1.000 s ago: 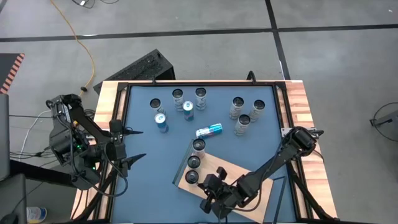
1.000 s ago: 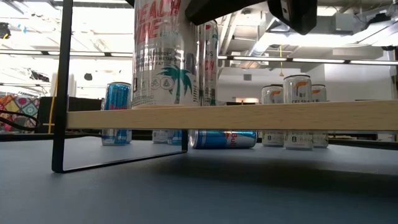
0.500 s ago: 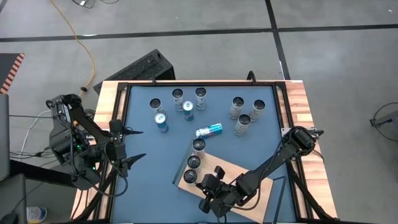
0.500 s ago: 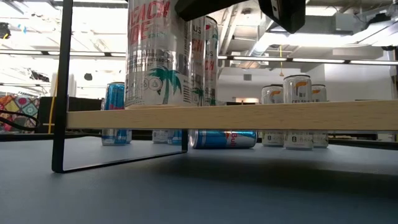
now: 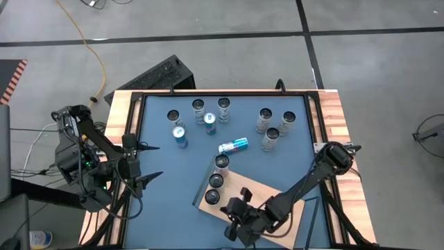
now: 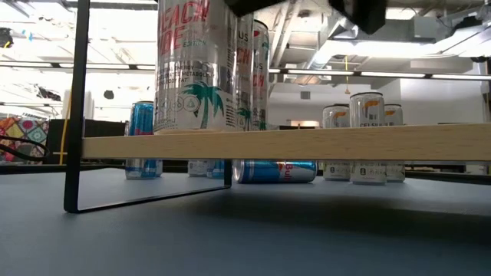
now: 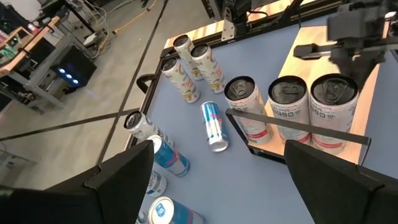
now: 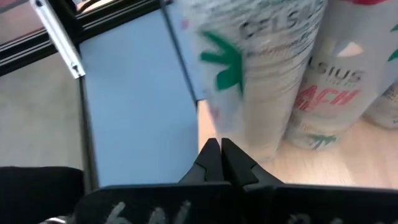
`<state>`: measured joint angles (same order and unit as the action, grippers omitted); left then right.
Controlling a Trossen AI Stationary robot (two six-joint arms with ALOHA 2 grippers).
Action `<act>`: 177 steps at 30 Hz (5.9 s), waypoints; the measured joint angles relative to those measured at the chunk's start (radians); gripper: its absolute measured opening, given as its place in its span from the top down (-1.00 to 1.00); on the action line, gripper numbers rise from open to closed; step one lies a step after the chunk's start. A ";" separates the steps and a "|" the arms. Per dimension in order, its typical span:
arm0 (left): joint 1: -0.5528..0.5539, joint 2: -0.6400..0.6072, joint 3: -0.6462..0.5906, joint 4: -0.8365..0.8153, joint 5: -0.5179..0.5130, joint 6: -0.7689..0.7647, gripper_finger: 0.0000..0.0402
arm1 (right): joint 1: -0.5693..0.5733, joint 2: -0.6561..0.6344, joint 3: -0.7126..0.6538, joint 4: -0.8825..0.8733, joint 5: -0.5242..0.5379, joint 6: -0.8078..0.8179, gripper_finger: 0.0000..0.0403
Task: Place canned beverage on shelf
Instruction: Put the white pink soda can aligned with the other white pink soda cans on the shelf, then adjust the white pink soda cans on the shelf
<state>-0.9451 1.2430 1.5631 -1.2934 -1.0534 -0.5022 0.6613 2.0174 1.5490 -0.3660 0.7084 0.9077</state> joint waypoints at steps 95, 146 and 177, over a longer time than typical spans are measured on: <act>0.000 -0.229 -0.589 0.499 0.036 -0.175 -0.73 | -0.135 0.000 0.000 -0.269 0.073 0.131 1.00; 0.101 -0.229 -0.979 1.315 0.245 0.029 -0.73 | -0.035 -0.031 0.000 -0.407 0.264 0.338 1.00; 0.132 -0.229 -0.978 1.313 0.262 0.062 -0.73 | -0.145 -0.031 0.000 -0.533 0.271 0.162 1.00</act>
<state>-0.8135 1.0145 0.5850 0.0193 -0.7917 -0.4401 0.5167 1.9869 1.5490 -0.8993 0.9792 1.0701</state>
